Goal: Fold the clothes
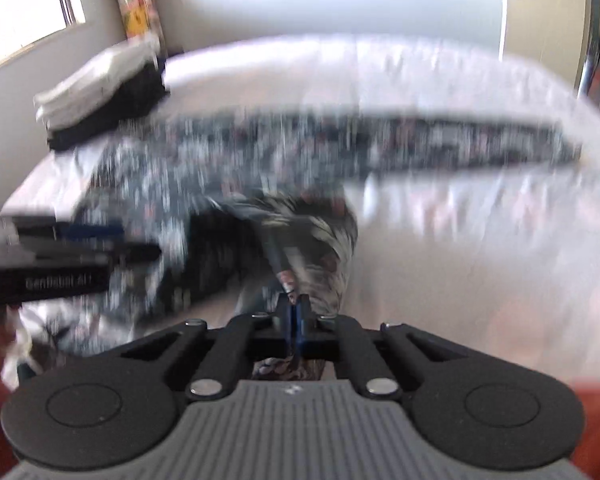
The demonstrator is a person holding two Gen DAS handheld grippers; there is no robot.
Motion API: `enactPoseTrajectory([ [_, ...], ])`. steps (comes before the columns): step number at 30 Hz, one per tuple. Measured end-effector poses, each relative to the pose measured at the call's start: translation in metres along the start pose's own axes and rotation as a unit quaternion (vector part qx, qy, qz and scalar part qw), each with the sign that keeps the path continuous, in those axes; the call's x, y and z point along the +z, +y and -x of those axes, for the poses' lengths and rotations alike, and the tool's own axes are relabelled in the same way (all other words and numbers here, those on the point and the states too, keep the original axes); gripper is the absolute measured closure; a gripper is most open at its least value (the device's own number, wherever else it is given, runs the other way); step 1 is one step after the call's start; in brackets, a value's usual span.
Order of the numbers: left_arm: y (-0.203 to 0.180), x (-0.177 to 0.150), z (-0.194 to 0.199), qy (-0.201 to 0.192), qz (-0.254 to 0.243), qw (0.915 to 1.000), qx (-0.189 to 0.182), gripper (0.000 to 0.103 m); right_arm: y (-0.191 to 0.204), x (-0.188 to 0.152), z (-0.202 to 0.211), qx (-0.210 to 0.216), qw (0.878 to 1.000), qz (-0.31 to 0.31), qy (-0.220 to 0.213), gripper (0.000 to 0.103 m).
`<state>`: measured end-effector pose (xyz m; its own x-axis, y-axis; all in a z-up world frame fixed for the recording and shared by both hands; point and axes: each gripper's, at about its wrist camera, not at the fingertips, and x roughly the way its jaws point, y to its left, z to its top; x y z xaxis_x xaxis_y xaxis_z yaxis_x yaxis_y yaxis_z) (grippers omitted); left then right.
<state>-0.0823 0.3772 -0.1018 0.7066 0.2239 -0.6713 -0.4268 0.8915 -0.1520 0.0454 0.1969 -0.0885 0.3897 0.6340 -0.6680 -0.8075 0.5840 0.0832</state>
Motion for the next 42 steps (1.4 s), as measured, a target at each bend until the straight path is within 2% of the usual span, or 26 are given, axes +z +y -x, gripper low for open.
enactPoseTrajectory([
  [5,0.033,0.007,0.000,-0.001,0.072,0.9971,0.025,0.043,0.034,0.026,-0.010,0.012,0.999,0.040,-0.020,0.100],
  [7,0.049,0.008,-0.001,0.008,0.107,0.9932,0.046,0.043,0.053,0.029,-0.021,0.030,0.998,0.053,-0.013,0.100],
  [10,0.070,0.008,0.001,0.018,0.144,0.9846,0.098,0.043,0.083,0.028,-0.041,0.058,0.995,0.081,-0.002,0.100],
  [12,0.078,0.008,0.002,0.017,0.153,0.9821,0.109,0.043,0.100,0.025,-0.055,0.071,0.993,0.091,0.012,0.100],
  [15,0.083,0.009,0.000,0.019,0.161,0.9821,0.096,0.043,0.120,0.021,-0.076,0.089,0.991,0.095,0.038,0.100],
  [19,0.082,0.010,-0.009,0.033,0.144,0.9858,0.078,0.043,0.136,0.009,-0.099,0.091,0.987,0.109,0.073,0.100],
  [21,0.077,0.010,-0.010,0.040,0.132,0.9879,0.070,0.043,0.135,0.005,-0.104,0.087,0.987,0.108,0.082,0.097],
  [22,0.073,0.009,-0.011,0.041,0.127,0.9889,0.065,0.043,0.133,0.005,-0.103,0.087,0.987,0.107,0.082,0.093],
  [24,0.070,0.009,-0.009,0.039,0.127,0.9903,0.043,0.042,0.129,0.004,-0.099,0.089,0.988,0.102,0.080,0.091],
  [25,0.069,0.010,-0.008,0.037,0.127,0.9907,0.032,0.040,0.127,0.003,-0.097,0.092,0.988,0.098,0.078,0.084],
  [26,0.068,0.010,-0.007,0.035,0.127,0.9910,0.022,0.038,0.124,0.003,-0.093,0.095,0.988,0.097,0.075,0.071],
  [27,0.066,0.010,-0.006,0.033,0.128,0.9912,0.014,0.038,0.122,0.004,-0.088,0.097,0.988,0.097,0.073,0.066],
  [30,0.064,0.008,-0.002,0.031,0.126,0.9915,0.000,0.038,0.114,0.003,-0.068,0.099,0.988,0.099,0.064,0.061],
  [34,0.061,0.005,-0.002,0.041,0.133,0.9903,-0.006,0.038,0.094,0.002,-0.039,0.094,0.990,0.088,0.051,0.046],
  [37,0.060,0.006,-0.002,0.045,0.138,0.9894,-0.005,0.038,0.077,-0.001,-0.023,0.079,0.992,0.083,0.054,0.046],
  [42,0.060,0.003,-0.003,0.057,0.153,0.9863,-0.022,0.038,0.052,-0.020,-0.015,0.071,0.992,0.041,0.091,0.046],
])
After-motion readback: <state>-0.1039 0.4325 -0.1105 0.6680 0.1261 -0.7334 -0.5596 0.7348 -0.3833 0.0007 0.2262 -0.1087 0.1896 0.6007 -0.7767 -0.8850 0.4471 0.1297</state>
